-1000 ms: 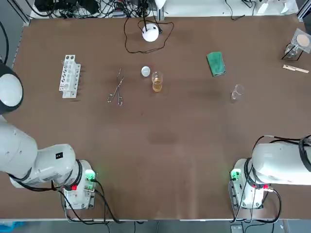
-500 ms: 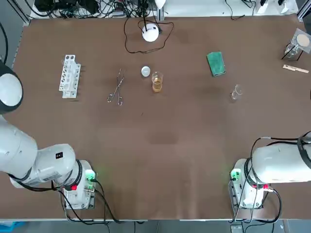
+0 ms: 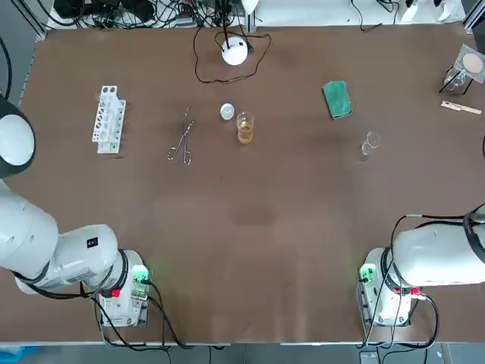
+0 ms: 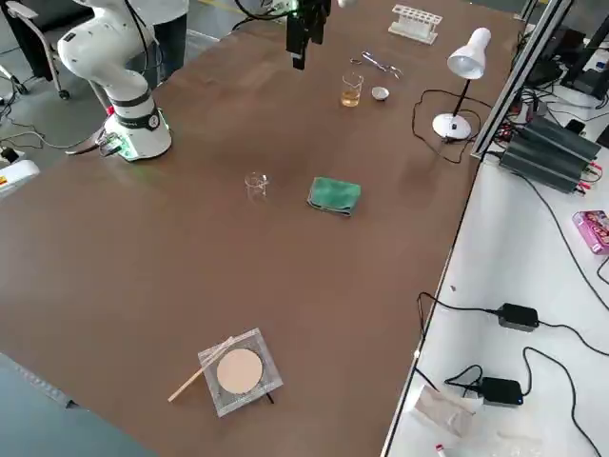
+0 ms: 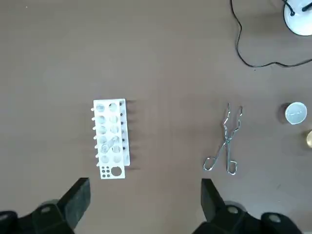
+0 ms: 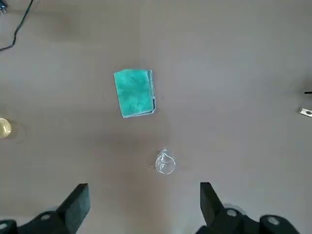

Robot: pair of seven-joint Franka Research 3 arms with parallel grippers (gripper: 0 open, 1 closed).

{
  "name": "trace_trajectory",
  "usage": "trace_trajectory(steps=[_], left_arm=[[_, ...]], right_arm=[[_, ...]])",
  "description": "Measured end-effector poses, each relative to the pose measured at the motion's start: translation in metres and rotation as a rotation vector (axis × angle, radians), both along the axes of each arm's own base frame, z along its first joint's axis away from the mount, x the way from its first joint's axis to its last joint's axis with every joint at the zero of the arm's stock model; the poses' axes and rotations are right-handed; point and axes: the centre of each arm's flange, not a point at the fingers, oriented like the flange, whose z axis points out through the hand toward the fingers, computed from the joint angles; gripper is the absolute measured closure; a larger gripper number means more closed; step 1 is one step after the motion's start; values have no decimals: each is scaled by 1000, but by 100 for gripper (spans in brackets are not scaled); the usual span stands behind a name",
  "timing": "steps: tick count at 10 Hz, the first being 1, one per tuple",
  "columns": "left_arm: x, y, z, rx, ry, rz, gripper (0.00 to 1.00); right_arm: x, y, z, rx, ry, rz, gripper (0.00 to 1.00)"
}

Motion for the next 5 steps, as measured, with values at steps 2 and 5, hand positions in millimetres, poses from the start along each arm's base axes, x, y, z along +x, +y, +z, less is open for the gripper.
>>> trace_trajectory(steps=[2,5], left_arm=[[0,0,0,0,0,0,0],[0,0,0,0,0,0,0]], right_arm=[[0,-1,10,-2,-21,-3,0],[-1,-5,21,-4,-40,-9,0]])
